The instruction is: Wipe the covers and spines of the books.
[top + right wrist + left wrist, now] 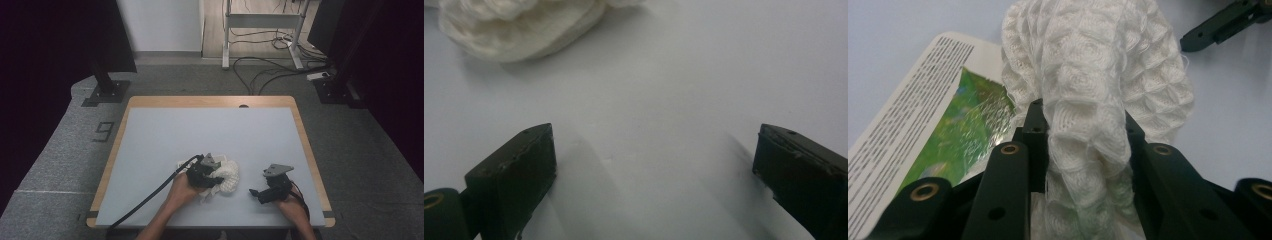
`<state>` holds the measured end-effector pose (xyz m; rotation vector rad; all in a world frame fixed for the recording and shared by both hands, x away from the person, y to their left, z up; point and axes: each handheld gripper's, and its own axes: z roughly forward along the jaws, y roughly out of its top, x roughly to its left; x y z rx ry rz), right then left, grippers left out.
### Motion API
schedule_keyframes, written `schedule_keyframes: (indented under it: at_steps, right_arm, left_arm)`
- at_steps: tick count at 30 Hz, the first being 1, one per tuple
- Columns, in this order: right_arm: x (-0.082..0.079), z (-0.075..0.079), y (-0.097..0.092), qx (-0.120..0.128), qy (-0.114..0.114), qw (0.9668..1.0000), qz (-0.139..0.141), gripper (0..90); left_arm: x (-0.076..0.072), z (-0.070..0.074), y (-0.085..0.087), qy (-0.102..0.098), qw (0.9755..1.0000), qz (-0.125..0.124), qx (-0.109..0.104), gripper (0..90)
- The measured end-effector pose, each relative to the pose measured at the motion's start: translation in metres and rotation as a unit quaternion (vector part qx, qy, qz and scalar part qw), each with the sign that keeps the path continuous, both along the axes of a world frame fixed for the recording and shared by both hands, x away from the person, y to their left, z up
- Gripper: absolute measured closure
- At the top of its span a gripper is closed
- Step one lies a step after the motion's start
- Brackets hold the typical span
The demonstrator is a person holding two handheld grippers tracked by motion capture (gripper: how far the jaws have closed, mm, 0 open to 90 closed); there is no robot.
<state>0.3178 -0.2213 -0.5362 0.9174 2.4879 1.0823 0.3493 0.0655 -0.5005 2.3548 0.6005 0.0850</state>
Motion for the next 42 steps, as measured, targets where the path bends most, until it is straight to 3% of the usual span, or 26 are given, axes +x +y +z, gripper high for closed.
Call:
schedule_keyframes:
  at_steps: [9, 20, 33, 42]
  right_arm:
    - [0.000, 0.000, 0.000, 0.000, 0.000, 1.0000, 0.000, 3.1]
    - [0.000, 0.000, 0.000, 0.000, 0.000, 1.0000, 0.000, 3.2]
    - [0.000, 0.000, 0.000, 0.000, 0.000, 1.0000, -0.001, 3.2]
    - [0.000, 0.000, 0.000, 0.001, 0.000, 1.0000, -0.001, 3.2]
  left_arm:
    - [0.005, -0.001, -0.020, -0.004, 1.0000, -0.008, 0.003, 67.9]
    - [0.005, 0.005, -0.020, -0.005, 1.0000, -0.004, -0.004, 68.6]
    - [0.007, 0.041, -0.015, -0.025, 0.9995, 0.001, -0.020, 68.6]
    - [0.011, 0.061, -0.018, -0.042, 0.9991, -0.001, -0.006, 68.5]
